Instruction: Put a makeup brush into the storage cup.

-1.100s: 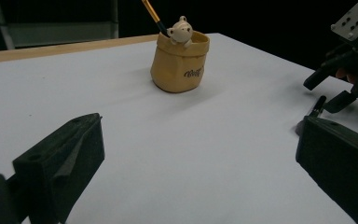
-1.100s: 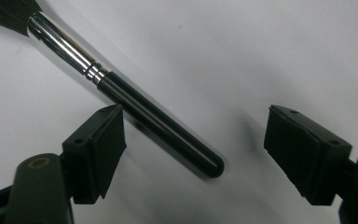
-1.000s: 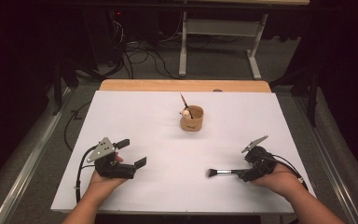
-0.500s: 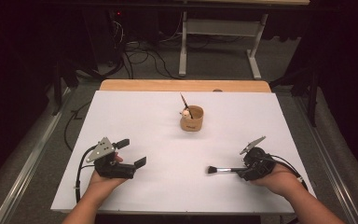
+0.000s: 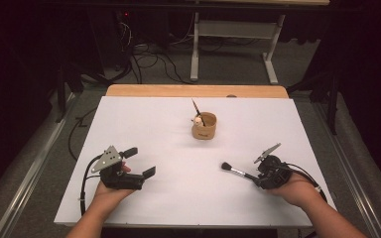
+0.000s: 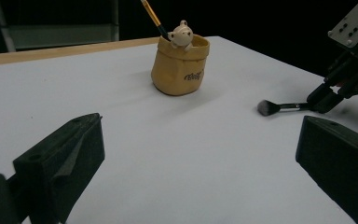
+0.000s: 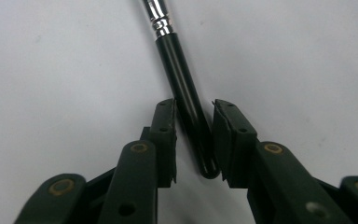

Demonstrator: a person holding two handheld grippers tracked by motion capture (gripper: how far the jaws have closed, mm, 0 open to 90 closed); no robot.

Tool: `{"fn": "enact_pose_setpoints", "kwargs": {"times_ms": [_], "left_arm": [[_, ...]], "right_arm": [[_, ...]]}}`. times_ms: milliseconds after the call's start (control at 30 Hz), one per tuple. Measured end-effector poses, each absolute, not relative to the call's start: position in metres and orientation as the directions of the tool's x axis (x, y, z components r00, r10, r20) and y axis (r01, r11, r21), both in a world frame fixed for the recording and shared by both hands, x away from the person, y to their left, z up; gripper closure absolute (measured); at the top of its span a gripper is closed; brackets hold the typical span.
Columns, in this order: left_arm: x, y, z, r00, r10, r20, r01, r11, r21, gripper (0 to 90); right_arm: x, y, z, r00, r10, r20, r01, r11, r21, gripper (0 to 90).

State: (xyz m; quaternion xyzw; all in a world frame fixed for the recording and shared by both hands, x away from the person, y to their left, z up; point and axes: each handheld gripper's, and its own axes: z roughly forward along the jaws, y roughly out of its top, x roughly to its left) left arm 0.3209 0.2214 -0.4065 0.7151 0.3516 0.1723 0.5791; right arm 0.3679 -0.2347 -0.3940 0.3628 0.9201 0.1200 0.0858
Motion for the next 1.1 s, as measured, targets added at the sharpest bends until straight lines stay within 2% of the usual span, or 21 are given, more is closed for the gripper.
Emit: {"fn": "enact_pose_setpoints", "kwargs": {"times_ms": [233,500,867,933,1100], "left_arm": [[0.321,0.222,-0.406,0.693,0.702,-0.162,0.303,-0.079,0.950,1.8],[0.321,0.221,-0.406,0.694,0.701,-0.165,0.302,-0.075,0.950,1.8],[0.321,0.220,-0.406,0.697,0.698,-0.161,0.300,-0.080,0.951,1.8],[0.321,0.220,-0.406,0.697,0.698,-0.164,0.298,-0.074,0.952,1.8],[0.321,0.221,-0.405,0.697,0.698,-0.164,0.296,-0.072,0.952,1.8]], "right_arm": [[0.370,-0.232,-0.394,-0.718,0.693,-0.073,0.655,0.707,0.267,80.5],[0.376,-0.230,-0.394,-0.715,0.697,-0.054,0.669,0.705,0.235,80.0],[0.389,-0.225,-0.392,-0.724,0.689,-0.015,0.681,0.718,0.144,80.0],[0.388,-0.223,-0.392,-0.702,0.712,-0.007,0.705,0.697,0.130,80.8],[0.390,-0.225,-0.392,-0.722,0.692,-0.003,0.685,0.715,0.139,81.8]]}}
